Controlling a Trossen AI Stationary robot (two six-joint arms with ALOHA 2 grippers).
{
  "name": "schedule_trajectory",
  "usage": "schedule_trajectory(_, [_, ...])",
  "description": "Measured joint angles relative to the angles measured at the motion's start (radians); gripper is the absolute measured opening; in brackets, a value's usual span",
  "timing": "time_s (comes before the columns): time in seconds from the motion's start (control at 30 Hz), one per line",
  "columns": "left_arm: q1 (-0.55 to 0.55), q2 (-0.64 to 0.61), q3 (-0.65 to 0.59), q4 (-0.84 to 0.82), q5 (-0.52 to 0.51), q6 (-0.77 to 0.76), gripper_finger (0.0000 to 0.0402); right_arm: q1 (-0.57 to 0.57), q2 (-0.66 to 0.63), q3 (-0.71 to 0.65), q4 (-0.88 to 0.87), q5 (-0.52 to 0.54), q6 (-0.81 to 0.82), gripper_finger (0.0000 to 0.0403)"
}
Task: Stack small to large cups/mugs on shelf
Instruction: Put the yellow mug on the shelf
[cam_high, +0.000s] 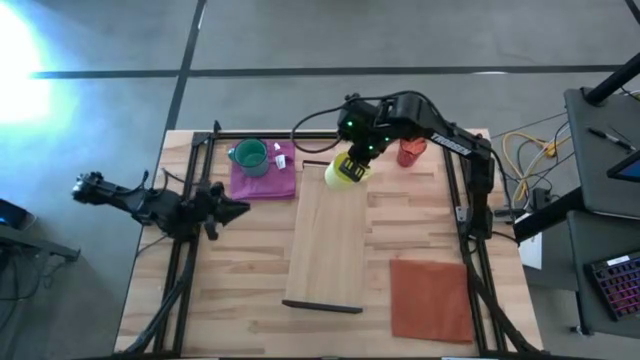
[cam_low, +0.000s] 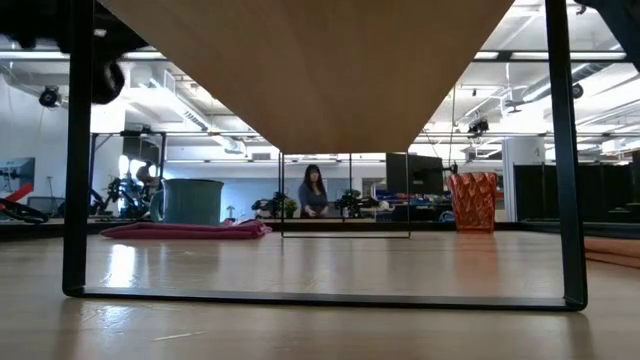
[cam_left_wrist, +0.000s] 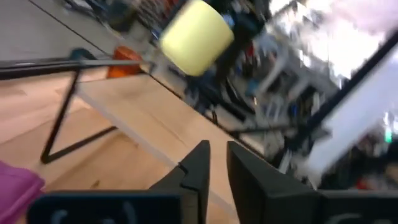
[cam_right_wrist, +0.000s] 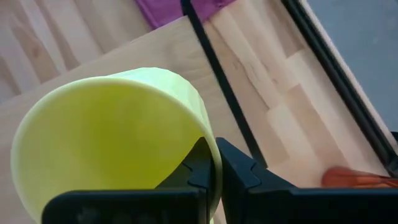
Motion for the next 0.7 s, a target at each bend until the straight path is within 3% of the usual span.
schedule_trajectory(0.17, [0.000, 0.182, 0.149, -0.205, 0.095, 0.050, 0.0003, 0.000, 0.007, -0.001, 0.000, -0.028, -0.025, 0.0011])
schedule_trajectory(0.27, [0.000, 0.298, 0.184, -0.234, 0.100, 0.050, 0.0002, 0.000, 0.007, 0.000, 0.000, -0.070, -0.024, 0.0011])
schedule_trajectory(0.7, [0.001, 0.644, 0.206, 0.011, 0.238, -0.053, 0.0000, 0.007, 0.007, -0.105, 0.000, -0.094, -0.073, 0.0012])
